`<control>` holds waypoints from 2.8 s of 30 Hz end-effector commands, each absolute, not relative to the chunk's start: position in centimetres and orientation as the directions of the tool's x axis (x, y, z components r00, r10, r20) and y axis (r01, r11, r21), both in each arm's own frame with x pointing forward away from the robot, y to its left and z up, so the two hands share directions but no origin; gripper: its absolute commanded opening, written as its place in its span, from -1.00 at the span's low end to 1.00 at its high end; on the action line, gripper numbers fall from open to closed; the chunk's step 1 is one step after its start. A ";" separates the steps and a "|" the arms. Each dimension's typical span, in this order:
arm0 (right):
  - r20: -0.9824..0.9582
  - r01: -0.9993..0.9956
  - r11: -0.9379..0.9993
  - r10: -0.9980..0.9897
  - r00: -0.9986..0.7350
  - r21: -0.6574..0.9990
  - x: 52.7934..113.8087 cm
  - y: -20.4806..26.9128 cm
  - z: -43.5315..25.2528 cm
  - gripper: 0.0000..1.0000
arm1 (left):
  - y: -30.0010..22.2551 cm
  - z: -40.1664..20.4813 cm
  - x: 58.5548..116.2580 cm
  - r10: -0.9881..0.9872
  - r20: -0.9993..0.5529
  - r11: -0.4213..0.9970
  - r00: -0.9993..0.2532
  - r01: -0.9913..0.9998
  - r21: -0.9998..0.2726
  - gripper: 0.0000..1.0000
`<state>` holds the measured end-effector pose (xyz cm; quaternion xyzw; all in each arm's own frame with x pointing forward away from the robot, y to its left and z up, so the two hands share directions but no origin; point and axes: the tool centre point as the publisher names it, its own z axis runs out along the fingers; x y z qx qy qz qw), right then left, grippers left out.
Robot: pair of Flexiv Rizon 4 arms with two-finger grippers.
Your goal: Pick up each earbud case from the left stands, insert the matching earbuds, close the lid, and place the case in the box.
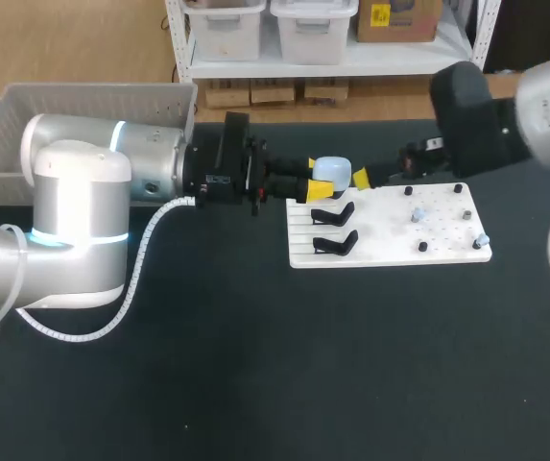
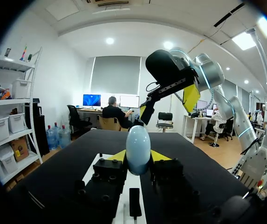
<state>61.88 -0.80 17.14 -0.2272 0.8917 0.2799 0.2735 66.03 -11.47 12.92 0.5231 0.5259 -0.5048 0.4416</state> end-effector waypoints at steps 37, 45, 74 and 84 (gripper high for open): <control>-0.519 -0.513 0.738 -0.258 -0.815 0.438 65.7 2.0 13.5 1.00 | -11.5 12.8 66.0 0.101 -0.993 -0.055 -0.061 0.996 -0.067 -1.00; -0.521 -0.504 0.747 -0.249 -0.816 0.433 66.0 1.7 13.7 1.00 | -11.5 12.8 66.0 0.101 -0.993 -0.055 -0.061 0.996 -0.067 -1.00; -0.622 -0.480 0.824 -0.213 -0.754 0.301 67.2 -1.2 17.7 1.00 | -11.5 12.8 66.0 0.101 -0.993 -0.055 -0.061 0.996 -0.067 -1.00; -0.602 -0.384 0.879 -0.149 -0.784 0.284 67.1 -6.3 18.1 1.00 | -11.4 13.7 65.6 0.112 -0.993 -0.084 0.048 0.996 0.039 -1.00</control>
